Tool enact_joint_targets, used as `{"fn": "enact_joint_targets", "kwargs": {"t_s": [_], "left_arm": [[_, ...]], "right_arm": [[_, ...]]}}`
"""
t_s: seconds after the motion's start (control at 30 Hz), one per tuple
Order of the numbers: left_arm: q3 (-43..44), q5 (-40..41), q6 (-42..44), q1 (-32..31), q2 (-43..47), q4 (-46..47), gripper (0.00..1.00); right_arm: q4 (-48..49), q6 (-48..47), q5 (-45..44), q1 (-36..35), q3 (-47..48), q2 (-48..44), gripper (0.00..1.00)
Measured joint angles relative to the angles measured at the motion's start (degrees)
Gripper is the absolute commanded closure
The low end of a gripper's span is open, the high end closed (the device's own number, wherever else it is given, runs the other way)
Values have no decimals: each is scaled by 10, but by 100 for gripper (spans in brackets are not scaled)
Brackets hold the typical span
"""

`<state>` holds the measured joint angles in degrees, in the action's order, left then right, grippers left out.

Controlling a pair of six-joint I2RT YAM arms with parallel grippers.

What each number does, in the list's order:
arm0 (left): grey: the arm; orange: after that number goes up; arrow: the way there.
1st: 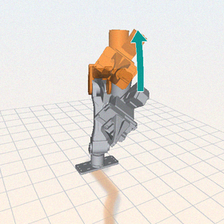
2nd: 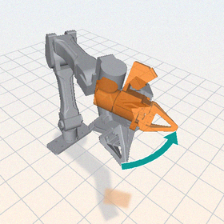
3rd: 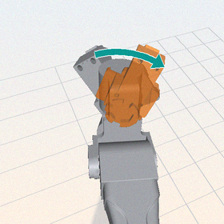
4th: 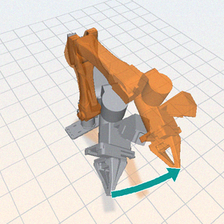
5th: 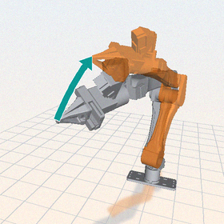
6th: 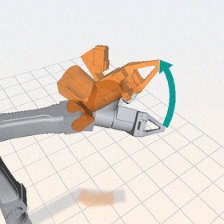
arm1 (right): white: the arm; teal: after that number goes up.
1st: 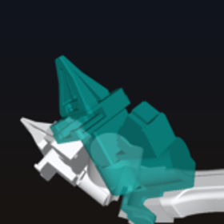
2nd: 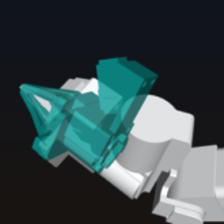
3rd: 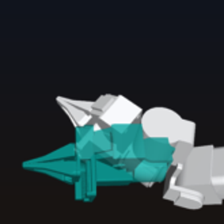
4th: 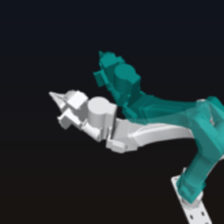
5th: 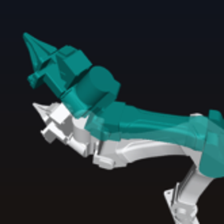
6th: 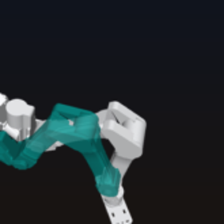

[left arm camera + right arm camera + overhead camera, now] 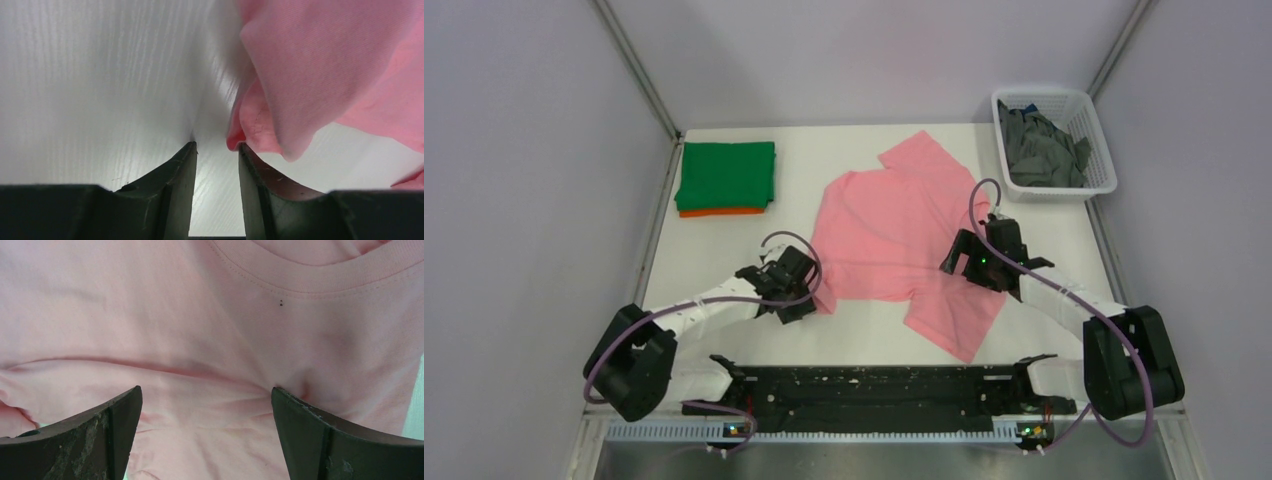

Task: Fold and stack the t-shirts
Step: Flatten out the tshirt

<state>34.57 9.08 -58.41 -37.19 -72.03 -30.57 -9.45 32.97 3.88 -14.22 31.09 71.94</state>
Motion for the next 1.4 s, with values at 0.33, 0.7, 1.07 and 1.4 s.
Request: {"fn": "enact_joint_targets", "kwargs": {"t_s": [0.33, 0.7, 1.07, 1.4], "left_arm": [[4, -23, 0, 0, -1, 11, 58], [19, -24, 0, 0, 21, -1, 59], [30, -42, 2, 0, -48, 24, 60], [50, -43, 1, -7, -78, 34, 68]], "right_arm": [[-1, -3, -4, 0, -3, -5, 1], [-1, -4, -8, 0, -3, -5, 1], [-1, -4, -8, 0, -3, -5, 1], [-2, -4, -10, 0, -3, -5, 1]]}}
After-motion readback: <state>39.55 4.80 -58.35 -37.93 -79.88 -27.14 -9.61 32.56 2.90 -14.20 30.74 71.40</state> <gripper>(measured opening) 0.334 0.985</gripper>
